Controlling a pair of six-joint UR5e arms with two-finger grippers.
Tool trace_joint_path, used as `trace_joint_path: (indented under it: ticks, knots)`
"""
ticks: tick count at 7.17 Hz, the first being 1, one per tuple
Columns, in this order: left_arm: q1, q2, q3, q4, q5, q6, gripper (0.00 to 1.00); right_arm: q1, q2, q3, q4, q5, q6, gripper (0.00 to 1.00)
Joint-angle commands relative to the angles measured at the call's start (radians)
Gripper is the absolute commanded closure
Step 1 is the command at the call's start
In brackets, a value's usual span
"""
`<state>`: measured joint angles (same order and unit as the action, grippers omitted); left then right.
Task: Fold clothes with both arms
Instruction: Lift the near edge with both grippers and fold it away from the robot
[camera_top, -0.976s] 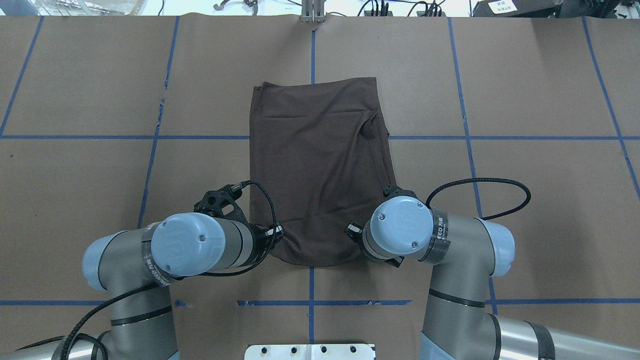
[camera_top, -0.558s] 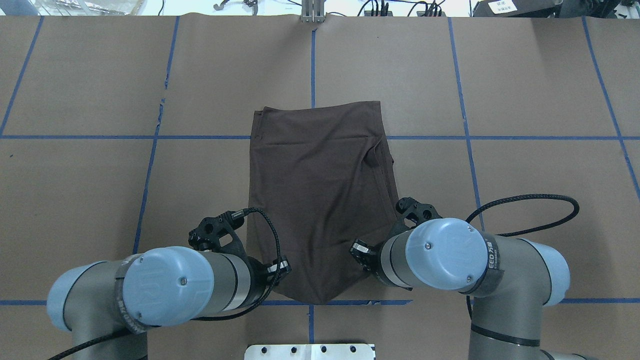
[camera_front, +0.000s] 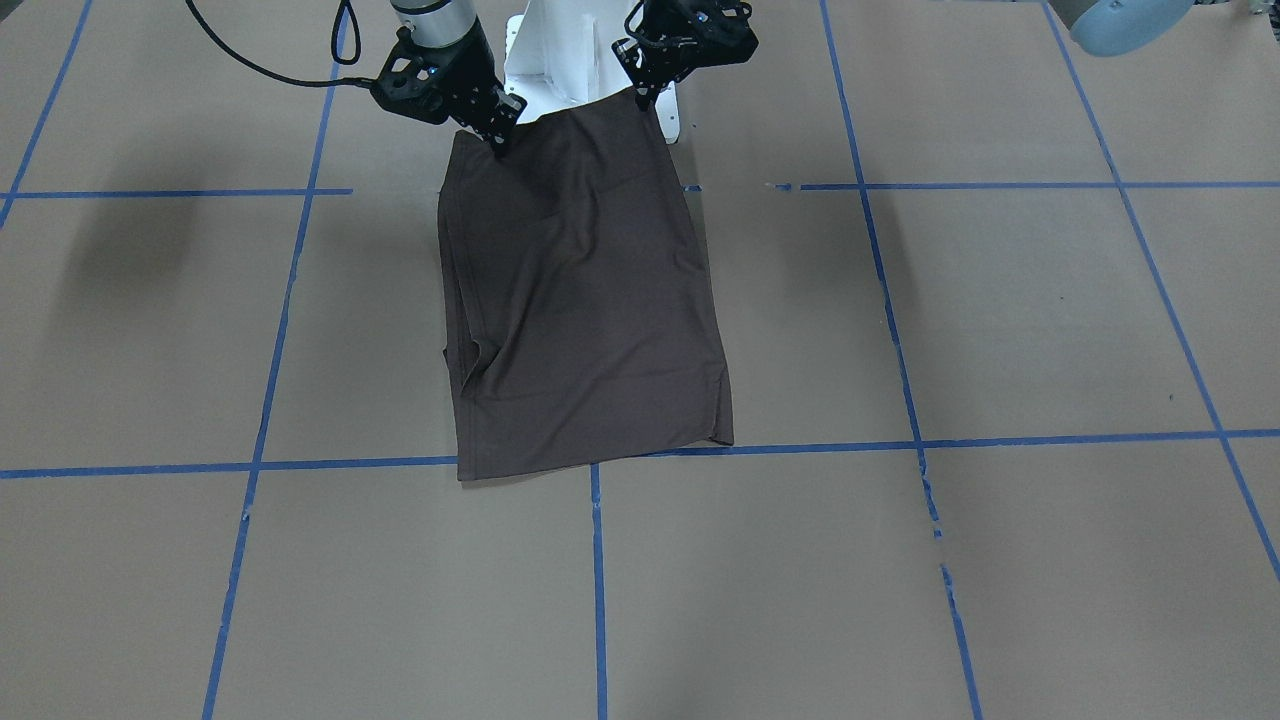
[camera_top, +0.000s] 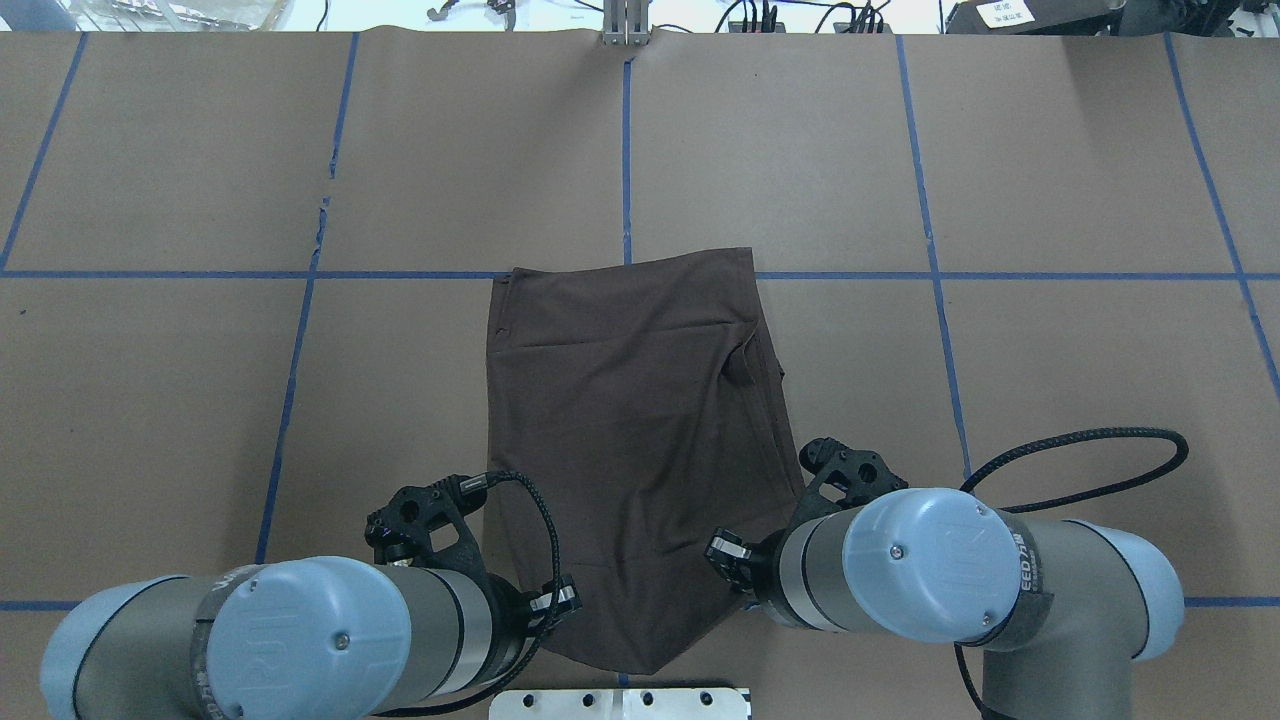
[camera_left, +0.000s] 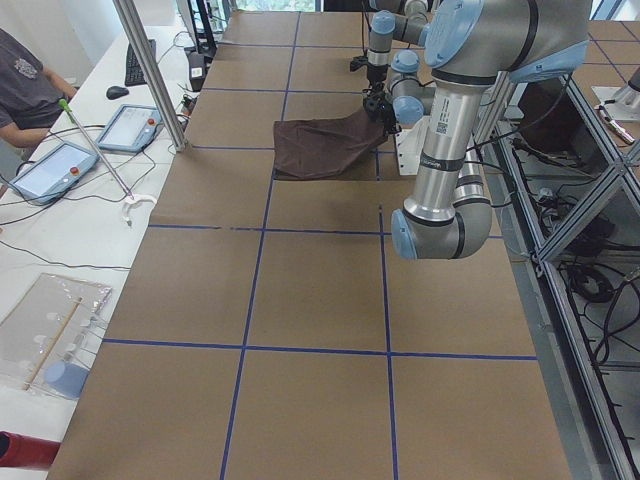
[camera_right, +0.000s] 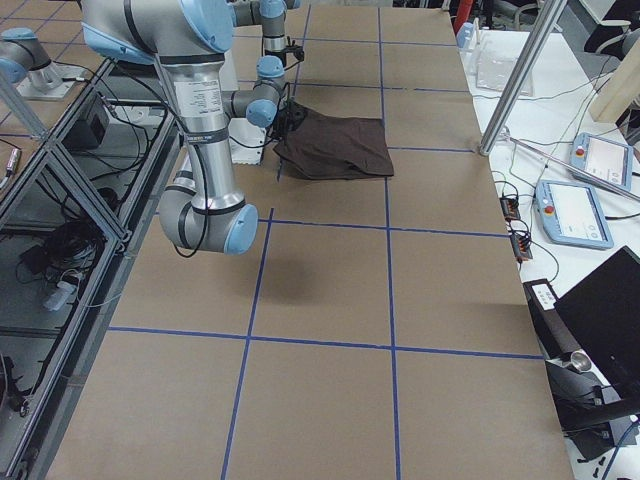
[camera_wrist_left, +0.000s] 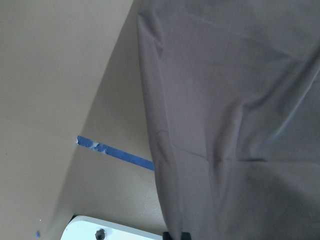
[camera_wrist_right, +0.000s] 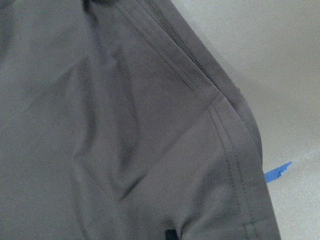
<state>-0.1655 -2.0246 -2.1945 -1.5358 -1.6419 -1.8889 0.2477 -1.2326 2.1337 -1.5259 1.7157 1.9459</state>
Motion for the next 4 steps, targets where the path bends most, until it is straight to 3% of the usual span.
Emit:
trace_joint_path:
  ticks: [1,2,4]
  knots:
    - [-0.121,-0.008,0.008,-0.004,-0.006,0.043,1.00,0.124,0.088,-0.088,0.004,0.002,-0.007,1.00]
    - [-0.187,-0.013,0.037,-0.013,-0.003,0.115,1.00,0.192,0.137,-0.142,0.004,0.004,-0.007,1.00]
    - [-0.311,-0.058,0.260,-0.192,-0.004,0.128,1.00,0.301,0.238,-0.304,0.042,0.050,-0.013,1.00]
